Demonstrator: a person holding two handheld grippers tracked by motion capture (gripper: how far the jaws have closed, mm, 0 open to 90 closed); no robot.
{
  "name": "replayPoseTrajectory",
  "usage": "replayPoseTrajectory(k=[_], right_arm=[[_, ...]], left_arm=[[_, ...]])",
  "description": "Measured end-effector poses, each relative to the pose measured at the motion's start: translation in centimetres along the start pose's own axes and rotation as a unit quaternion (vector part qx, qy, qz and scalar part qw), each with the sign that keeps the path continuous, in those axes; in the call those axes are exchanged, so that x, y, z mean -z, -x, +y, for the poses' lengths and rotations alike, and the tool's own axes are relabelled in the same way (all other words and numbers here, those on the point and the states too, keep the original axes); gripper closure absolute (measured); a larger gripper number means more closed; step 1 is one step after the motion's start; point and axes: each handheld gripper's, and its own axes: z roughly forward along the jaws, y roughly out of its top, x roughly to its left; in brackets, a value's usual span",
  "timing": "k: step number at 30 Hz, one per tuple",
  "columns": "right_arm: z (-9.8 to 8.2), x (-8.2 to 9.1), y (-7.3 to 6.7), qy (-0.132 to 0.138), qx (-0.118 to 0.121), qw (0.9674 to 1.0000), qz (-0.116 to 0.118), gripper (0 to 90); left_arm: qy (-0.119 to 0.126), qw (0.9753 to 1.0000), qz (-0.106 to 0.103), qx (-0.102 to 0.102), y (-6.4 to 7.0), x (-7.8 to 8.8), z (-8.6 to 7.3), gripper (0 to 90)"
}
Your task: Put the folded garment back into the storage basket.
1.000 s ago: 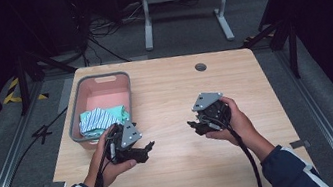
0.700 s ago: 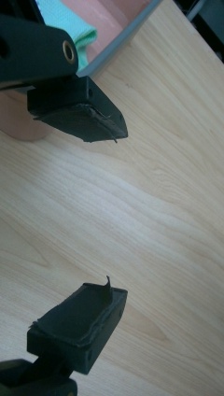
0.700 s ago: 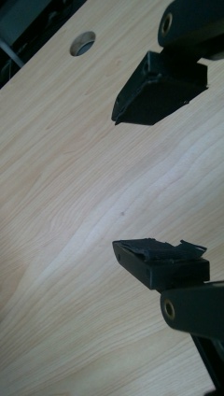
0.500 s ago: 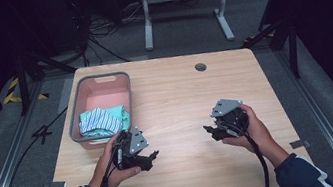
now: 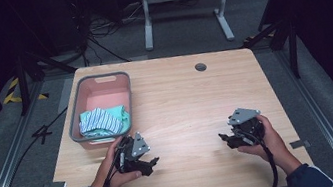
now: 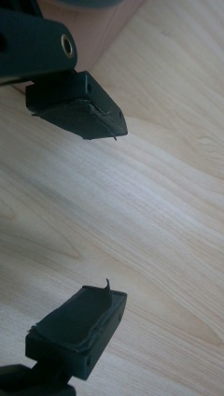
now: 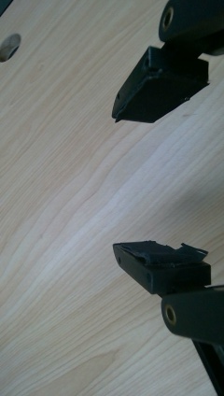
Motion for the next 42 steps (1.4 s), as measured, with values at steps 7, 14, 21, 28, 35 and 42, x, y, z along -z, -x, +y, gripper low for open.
replayPoseTrajectory(k=[7, 14, 21, 28, 35, 42], right_arm=[[-3.0, 0.1, 0.8, -0.007, -0.026, 0.9996, -0.004, 29.0], [-6.0, 0.2, 2.2, 0.013, -0.082, 0.9962, 0.027, 26.9], [-8.5, -0.2, 3.0, 0.025, -0.119, 0.9919, 0.035, 24.4], [-9.3, -0.6, 3.2, 0.037, -0.128, 0.9902, 0.042, 20.9], [-9.3, -0.6, 3.2, 0.037, -0.127, 0.9903, 0.042, 20.8], [-9.3, -0.6, 3.2, 0.037, -0.127, 0.9903, 0.042, 20.7]], left_arm=[[-0.004, 0.9997, -0.022, 0.012, -0.2, -0.7, -1.2, 17.8], [-0.002, 0.999, -0.039, 0.02, -0.6, -1.1, -2.3, 17.6], [-0.003, 0.9974, -0.058, 0.044, -1.4, -1.5, -3.5, 15.9], [0.025, 0.9964, -0.065, 0.047, -1.6, -1.5, -4.3, 15.0], [0.024, 0.9965, -0.065, 0.048, -1.6, -1.6, -4.2, 14.3], [0.023, 0.9964, -0.064, 0.049, -1.5, -1.6, -4.2, 14.2]])
